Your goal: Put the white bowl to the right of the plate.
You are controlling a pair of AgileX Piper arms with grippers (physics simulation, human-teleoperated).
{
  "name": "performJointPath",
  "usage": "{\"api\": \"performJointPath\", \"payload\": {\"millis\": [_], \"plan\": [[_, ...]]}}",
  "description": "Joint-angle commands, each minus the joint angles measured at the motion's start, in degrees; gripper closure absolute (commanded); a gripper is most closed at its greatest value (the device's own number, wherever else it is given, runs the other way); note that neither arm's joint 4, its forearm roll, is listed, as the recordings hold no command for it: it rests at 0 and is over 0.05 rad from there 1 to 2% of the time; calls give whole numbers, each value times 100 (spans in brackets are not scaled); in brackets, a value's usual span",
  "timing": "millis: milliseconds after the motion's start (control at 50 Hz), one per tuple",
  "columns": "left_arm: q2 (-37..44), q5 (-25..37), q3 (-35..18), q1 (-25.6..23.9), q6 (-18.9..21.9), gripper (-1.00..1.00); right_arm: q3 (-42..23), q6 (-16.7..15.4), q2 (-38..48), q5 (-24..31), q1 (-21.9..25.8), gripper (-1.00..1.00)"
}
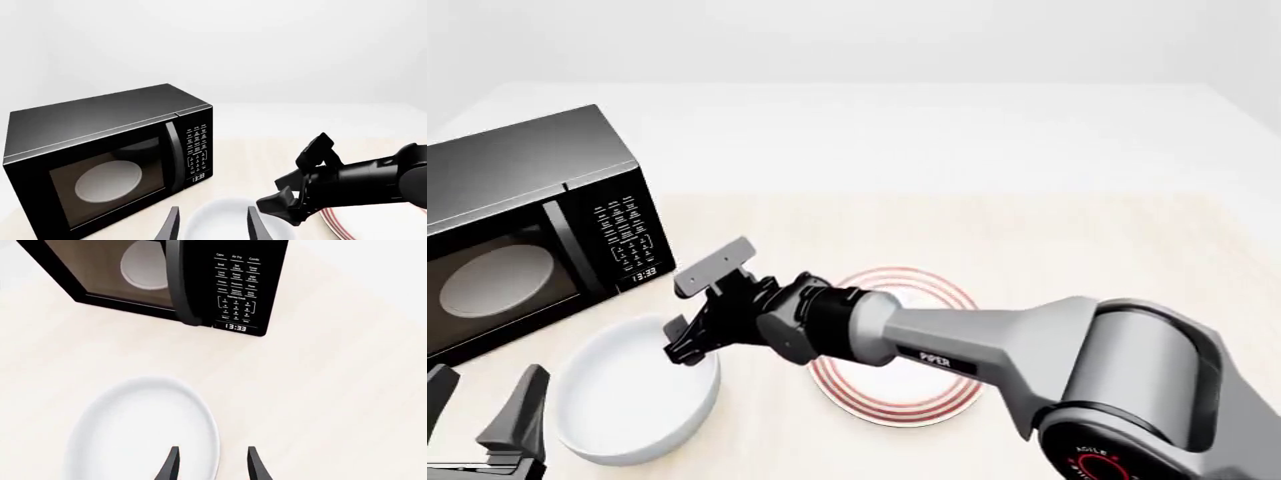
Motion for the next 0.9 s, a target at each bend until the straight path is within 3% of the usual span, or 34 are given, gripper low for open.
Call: {"api": "performJointPath", "payload": {"millis": [20,900], "plan": [[0,0,0,0,0,-100,18,128,106,-95,30,-100],[0,0,0,0,0,-100,161,616,463,-543,45,-100]]}}
